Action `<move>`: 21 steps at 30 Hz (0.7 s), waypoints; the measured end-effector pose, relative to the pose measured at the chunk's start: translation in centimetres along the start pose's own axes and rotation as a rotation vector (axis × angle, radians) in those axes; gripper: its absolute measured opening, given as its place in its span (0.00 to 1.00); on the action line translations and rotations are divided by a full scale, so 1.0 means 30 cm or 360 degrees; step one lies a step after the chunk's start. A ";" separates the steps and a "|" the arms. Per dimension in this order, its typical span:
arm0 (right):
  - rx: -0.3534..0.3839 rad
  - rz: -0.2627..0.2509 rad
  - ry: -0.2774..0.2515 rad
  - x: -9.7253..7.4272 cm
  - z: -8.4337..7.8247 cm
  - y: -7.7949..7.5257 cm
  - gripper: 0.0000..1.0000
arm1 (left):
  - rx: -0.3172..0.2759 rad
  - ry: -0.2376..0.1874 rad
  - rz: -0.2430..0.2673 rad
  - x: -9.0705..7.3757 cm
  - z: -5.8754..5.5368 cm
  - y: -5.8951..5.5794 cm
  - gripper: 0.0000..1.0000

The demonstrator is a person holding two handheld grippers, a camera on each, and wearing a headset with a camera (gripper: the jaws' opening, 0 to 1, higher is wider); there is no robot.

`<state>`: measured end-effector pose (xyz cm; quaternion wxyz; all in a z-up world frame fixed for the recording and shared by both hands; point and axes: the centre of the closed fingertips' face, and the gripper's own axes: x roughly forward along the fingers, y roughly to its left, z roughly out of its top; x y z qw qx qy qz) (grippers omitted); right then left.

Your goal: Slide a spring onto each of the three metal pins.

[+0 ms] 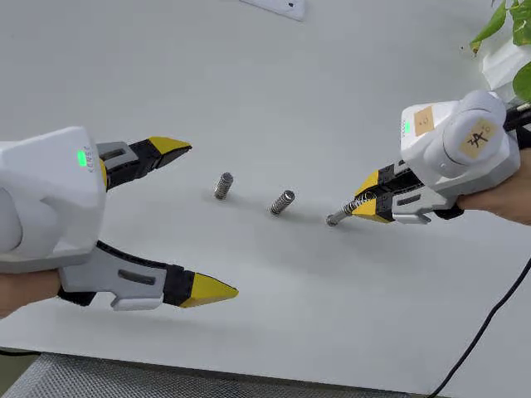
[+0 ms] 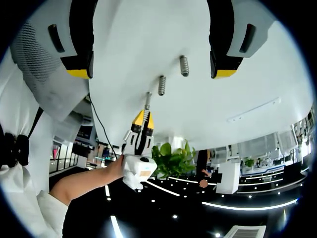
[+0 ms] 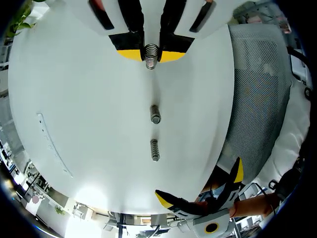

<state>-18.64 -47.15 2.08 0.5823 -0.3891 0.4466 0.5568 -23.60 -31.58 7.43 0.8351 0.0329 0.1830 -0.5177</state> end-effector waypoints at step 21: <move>-0.0025 0.0000 0.0003 0.062 -0.022 -0.005 0.08 | -0.0014 0.0008 -0.0002 0.004 -0.008 0.000 0.97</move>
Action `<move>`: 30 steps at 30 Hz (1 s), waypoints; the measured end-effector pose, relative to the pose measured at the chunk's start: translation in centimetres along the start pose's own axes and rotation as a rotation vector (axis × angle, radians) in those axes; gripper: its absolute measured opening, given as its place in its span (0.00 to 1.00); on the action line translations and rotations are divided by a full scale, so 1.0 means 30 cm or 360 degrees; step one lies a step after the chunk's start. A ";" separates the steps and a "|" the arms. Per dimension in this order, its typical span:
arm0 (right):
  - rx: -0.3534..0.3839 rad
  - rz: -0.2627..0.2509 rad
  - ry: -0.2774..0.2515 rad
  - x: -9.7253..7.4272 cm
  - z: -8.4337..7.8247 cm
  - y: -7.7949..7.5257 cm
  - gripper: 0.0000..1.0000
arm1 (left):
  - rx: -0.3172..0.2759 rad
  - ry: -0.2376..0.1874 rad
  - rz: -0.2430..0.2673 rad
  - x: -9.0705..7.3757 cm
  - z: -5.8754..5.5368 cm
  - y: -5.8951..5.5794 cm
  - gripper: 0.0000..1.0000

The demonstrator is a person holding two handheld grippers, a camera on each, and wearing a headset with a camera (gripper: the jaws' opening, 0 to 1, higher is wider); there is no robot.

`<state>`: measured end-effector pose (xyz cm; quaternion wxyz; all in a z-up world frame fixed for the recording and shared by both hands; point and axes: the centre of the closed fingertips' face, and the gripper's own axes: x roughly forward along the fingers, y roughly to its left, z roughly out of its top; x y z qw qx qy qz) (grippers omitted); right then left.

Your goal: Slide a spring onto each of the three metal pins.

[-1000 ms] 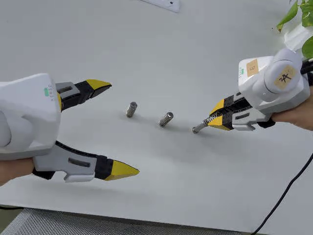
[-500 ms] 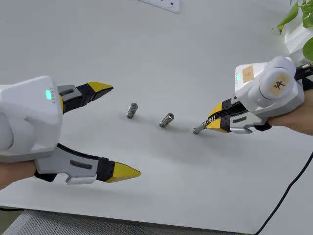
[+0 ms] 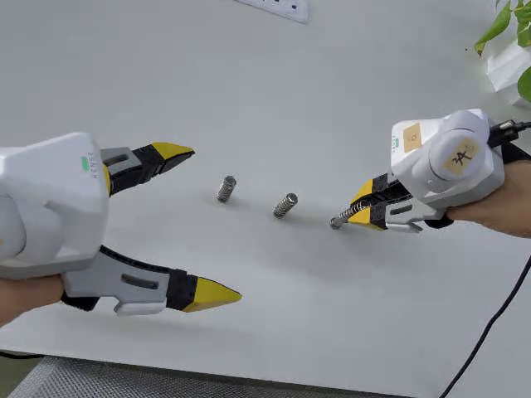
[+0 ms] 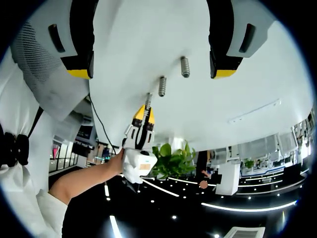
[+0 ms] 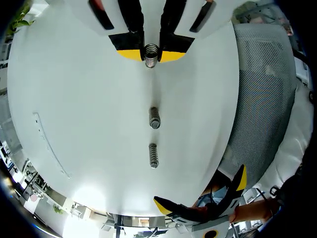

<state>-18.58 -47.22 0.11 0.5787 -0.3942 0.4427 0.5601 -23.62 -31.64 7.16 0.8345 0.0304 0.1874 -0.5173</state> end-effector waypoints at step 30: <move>0.0031 -0.0002 -0.0017 0.053 -0.014 0.003 0.08 | -0.0012 0.0004 0.0004 -0.002 -0.003 -0.001 0.96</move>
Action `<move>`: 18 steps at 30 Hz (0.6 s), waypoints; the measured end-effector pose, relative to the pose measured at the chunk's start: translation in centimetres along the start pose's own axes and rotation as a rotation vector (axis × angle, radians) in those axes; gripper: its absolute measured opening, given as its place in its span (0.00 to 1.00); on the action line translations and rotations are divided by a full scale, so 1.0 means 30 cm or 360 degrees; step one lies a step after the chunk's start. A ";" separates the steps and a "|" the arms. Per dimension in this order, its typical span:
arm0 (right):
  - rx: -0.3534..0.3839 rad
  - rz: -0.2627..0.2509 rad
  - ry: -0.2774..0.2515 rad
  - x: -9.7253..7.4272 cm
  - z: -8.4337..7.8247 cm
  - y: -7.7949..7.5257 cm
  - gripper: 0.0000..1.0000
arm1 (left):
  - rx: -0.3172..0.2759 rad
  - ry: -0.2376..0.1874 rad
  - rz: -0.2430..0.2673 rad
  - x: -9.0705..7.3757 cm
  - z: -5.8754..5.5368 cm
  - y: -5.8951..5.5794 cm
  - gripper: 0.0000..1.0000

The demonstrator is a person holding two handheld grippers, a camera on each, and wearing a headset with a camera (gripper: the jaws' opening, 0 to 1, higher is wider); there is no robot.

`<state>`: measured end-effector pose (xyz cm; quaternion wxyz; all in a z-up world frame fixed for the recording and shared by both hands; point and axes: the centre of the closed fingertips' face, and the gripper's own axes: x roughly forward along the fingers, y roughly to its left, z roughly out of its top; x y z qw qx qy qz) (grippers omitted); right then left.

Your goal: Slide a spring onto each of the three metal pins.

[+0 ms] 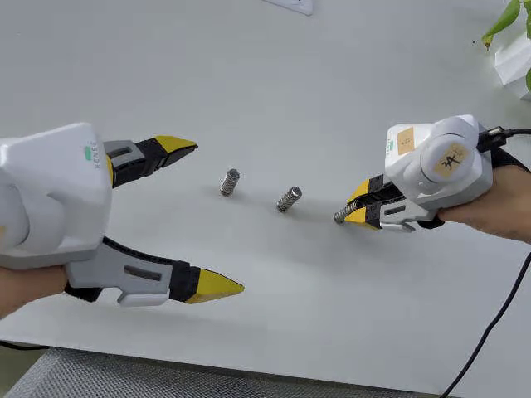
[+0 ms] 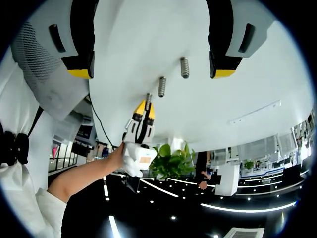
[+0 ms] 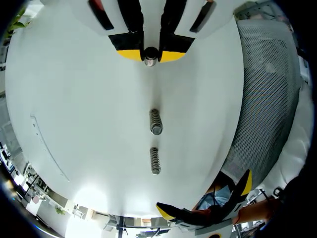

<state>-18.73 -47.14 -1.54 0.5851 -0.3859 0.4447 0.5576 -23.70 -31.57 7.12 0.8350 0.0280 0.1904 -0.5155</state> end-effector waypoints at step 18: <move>0.0078 -0.0047 -0.0064 -0.024 0.009 -0.014 0.19 | 0.0033 0.0022 -0.0008 -0.010 -0.001 -0.002 0.96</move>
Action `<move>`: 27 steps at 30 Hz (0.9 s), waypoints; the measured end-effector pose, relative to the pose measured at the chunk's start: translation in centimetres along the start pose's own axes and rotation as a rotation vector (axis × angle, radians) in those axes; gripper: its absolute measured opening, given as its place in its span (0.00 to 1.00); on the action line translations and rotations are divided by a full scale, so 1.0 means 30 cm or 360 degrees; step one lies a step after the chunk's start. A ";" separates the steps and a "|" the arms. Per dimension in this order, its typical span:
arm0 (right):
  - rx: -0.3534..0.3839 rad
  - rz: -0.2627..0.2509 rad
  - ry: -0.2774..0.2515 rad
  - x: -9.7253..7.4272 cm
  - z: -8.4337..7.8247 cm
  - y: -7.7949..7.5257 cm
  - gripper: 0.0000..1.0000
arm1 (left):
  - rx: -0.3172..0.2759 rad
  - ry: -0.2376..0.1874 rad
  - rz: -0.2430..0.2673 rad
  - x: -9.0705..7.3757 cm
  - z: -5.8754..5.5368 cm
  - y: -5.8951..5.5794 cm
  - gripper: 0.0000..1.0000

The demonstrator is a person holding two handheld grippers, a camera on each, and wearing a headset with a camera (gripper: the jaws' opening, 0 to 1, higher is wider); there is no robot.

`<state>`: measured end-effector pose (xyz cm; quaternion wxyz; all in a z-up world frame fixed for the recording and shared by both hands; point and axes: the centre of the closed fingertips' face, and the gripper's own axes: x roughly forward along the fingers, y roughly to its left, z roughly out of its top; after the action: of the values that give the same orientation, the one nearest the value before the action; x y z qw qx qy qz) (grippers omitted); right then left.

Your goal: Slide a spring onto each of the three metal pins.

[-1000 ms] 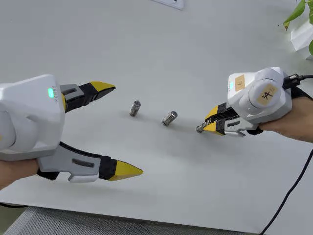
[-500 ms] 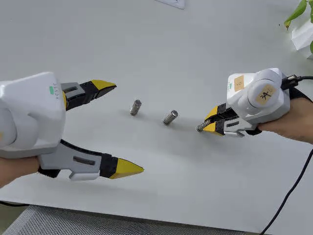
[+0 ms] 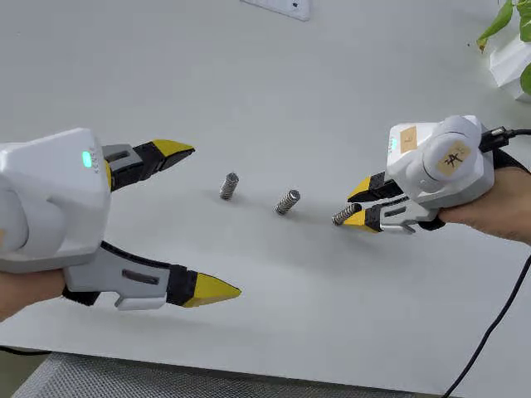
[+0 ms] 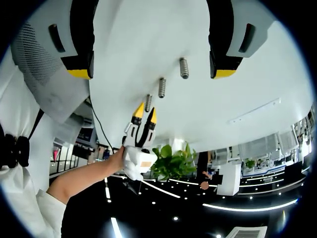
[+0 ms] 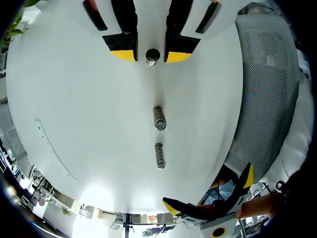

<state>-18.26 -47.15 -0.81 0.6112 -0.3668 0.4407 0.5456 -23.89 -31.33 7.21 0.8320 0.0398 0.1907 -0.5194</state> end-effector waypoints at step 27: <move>0.0474 -0.0278 -0.0668 -0.263 0.013 0.108 0.56 | 0.0079 0.0089 0.0000 -0.066 -0.017 0.027 0.99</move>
<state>-21.55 -49.05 6.85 0.7812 -0.1884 0.3464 0.4840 -24.09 -29.15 7.33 0.8251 0.0750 0.2011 -0.5226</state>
